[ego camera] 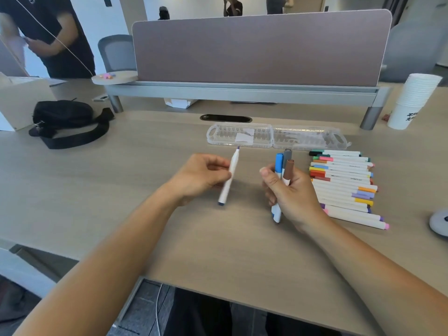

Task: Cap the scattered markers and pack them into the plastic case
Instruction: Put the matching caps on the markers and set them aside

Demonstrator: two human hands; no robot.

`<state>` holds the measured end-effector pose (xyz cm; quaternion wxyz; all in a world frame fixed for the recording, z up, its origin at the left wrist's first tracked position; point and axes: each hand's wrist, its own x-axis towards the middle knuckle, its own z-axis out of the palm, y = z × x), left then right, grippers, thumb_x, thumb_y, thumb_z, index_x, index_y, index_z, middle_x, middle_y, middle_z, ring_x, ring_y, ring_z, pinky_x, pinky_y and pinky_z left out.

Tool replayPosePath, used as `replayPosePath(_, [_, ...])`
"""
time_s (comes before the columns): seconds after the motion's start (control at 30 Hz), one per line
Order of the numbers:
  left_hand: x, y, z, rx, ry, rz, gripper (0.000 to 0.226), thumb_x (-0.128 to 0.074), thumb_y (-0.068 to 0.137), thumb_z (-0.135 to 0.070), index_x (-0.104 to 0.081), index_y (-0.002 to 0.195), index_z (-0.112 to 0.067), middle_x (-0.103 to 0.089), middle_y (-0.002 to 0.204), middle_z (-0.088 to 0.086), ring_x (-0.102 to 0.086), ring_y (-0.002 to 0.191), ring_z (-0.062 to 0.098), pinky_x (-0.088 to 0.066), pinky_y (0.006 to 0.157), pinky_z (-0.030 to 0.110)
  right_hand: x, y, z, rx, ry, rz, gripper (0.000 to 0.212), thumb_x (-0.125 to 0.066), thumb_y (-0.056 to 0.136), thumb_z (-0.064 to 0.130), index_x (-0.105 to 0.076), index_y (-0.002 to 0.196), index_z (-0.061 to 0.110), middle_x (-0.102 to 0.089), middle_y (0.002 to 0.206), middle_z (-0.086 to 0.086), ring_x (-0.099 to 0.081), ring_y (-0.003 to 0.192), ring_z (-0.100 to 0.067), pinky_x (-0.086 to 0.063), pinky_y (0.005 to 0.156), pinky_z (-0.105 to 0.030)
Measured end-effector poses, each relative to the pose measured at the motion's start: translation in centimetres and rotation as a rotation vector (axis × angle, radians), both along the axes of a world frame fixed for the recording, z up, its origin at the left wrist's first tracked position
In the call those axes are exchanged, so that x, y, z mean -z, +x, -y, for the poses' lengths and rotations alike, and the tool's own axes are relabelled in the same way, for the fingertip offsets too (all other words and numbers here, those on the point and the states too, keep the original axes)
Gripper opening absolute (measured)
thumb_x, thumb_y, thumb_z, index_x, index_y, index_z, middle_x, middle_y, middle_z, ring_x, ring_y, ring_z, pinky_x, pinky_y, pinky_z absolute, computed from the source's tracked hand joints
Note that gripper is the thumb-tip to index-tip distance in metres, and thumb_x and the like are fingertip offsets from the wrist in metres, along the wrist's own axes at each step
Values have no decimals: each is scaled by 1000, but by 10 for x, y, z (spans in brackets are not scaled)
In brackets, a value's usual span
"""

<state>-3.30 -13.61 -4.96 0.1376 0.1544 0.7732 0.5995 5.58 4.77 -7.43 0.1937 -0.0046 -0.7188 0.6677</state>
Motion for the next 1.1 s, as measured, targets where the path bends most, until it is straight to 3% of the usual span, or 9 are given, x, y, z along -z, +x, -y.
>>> replayPosePath(0.1, [-3, 16, -17, 83, 159, 117, 14, -65, 88, 5, -65, 99, -3, -69, 85, 10, -69, 73, 15, -60, 75, 30, 1, -1, 1, 20, -6, 6, 14, -72, 87, 19, -61, 85, 11, -47, 60, -9, -39, 45, -20, -38, 43, -27])
replayPosePath(0.2, [-2, 24, -28, 166, 198, 140, 17, -70, 84, 5, -64, 99, -2, -72, 104, 17, -72, 91, 24, -60, 80, 37, 0, 0, 3, 49, -15, 25, 12, -75, 85, 18, -66, 88, 9, -56, 56, 1, -42, 42, -14, -38, 42, -24])
replayPosePath(0.33, [-1, 28, -34, 146, 162, 58, 23, -76, 77, 7, -62, 91, -5, -74, 83, 9, -71, 75, 17, -60, 73, 30, -1, 1, -1, 48, -12, 47, 17, -73, 87, 16, -67, 94, 2, -70, 63, 4, -53, 43, -2, -41, 46, -18])
replayPosePath(0.47, [-7, 19, -27, 196, -39, -53, 32, -84, 73, -6, -62, 94, -11, -73, 78, 3, -67, 74, 11, -53, 78, 23, -1, 1, -2, 33, 14, 97, 12, -71, 89, 23, -67, 87, 11, -67, 65, -3, -51, 43, -6, -43, 45, -21])
replayPosePath(0.57, [-7, -3, -17, 78, -469, -333, 28, -84, 75, -27, -60, 89, -25, -65, 74, -10, -58, 69, 6, -48, 70, 24, 0, -2, -1, 48, 2, 85, 10, -62, 96, 19, -62, 90, 11, -74, 83, -6, -49, 43, -11, -42, 45, -20])
replayPosePath(0.67, [3, -28, -9, -108, -742, -563, 11, -66, 87, -25, -63, 98, -27, -64, 88, -8, -58, 97, 17, -51, 85, 34, -1, -2, -3, 54, -29, 69, 8, -55, 100, 16, -57, 101, 8, -75, 90, -3, -50, 44, -11, -41, 45, -18])
replayPosePath(0.8, [18, -53, -9, -150, -876, -579, 36, -53, 91, -16, -62, 127, -20, -60, 122, 11, -54, 117, 31, -49, 95, 41, 0, -2, -5, 72, -4, 68, 7, -54, 100, 20, -53, 104, 14, -75, 90, 1, -48, 47, -12, -43, 48, -21])
replayPosePath(0.97, [30, -62, -13, -129, -894, -587, 26, -49, 93, -15, -73, 101, -23, -64, 103, 7, -59, 105, 36, -53, 80, 37, -1, -1, -4, 82, 4, 59, 4, -54, 101, 20, -54, 99, 16, -75, 90, 3, -47, 48, -12, -44, 50, -23])
replayPosePath(1.1, [34, -63, -15, -98, -869, -633, 33, -51, 94, -12, -70, 119, -23, -61, 118, 11, -58, 109, 36, -50, 90, 39, -1, -1, -5, 80, 6, 62, 9, -54, 101, 19, -58, 100, 11, -75, 84, 5, -46, 47, -11, -43, 48, -22])
